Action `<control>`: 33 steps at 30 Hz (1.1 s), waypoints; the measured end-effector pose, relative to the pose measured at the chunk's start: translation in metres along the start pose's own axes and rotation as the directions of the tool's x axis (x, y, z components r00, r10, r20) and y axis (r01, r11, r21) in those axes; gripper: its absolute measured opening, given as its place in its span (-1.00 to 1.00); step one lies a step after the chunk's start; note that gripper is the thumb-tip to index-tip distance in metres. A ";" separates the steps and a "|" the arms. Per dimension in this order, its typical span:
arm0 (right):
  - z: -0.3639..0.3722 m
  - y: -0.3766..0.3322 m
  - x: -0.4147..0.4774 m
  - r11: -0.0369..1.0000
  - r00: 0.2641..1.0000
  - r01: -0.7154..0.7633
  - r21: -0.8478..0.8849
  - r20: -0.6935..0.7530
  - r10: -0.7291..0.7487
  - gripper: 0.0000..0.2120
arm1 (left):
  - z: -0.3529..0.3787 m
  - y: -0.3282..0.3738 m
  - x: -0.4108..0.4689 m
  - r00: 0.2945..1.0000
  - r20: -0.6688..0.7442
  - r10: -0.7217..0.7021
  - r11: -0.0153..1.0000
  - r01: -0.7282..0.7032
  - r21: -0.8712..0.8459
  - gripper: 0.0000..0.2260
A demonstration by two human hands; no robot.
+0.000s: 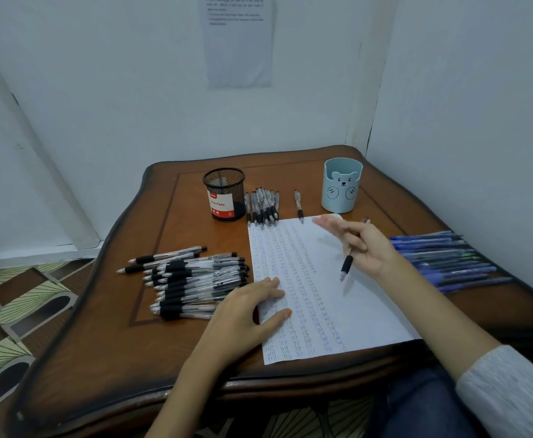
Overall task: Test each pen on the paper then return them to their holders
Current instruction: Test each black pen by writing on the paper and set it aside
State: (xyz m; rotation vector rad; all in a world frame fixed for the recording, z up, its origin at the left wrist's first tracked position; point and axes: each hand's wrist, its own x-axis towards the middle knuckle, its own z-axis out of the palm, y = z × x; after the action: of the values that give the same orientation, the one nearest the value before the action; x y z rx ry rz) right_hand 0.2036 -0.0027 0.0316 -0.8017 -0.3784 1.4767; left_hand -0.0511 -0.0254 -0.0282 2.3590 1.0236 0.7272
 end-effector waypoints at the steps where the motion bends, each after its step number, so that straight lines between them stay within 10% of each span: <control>1: 0.000 0.002 -0.002 0.998 0.998 -0.053 0.023 0.018 0.052 -0.71 | 0.000 0.000 0.000 1.000 0.000 0.002 1.000 -0.002 0.001 -0.58; 6: -0.004 0.010 -0.002 0.964 0.983 -0.182 -0.194 -0.042 0.177 -0.45 | 0.000 -0.001 0.000 1.000 0.006 -0.001 1.000 0.001 -0.007 -0.56; 11: -0.007 0.018 0.002 0.953 0.997 -0.050 -0.299 -0.072 0.030 -0.84 | 0.000 0.000 0.000 1.000 0.006 0.001 1.000 -0.001 -0.001 -0.58; 25: -0.010 0.045 0.003 0.473 0.889 0.255 -0.844 0.012 -0.458 -0.60 | 0.001 -0.003 0.000 1.000 0.000 0.014 1.000 -0.014 0.014 -0.55; 33: -0.013 0.048 0.003 0.375 0.895 0.299 -0.878 0.122 -0.428 -0.69 | 0.001 0.000 0.000 1.000 0.004 0.012 1.000 -0.012 0.028 -0.53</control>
State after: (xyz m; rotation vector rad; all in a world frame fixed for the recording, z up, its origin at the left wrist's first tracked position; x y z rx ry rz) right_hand 0.1773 -0.0080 -0.0105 -1.5196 -1.2245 0.6896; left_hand -0.0504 -0.0252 -0.0292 2.3916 1.0249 0.7164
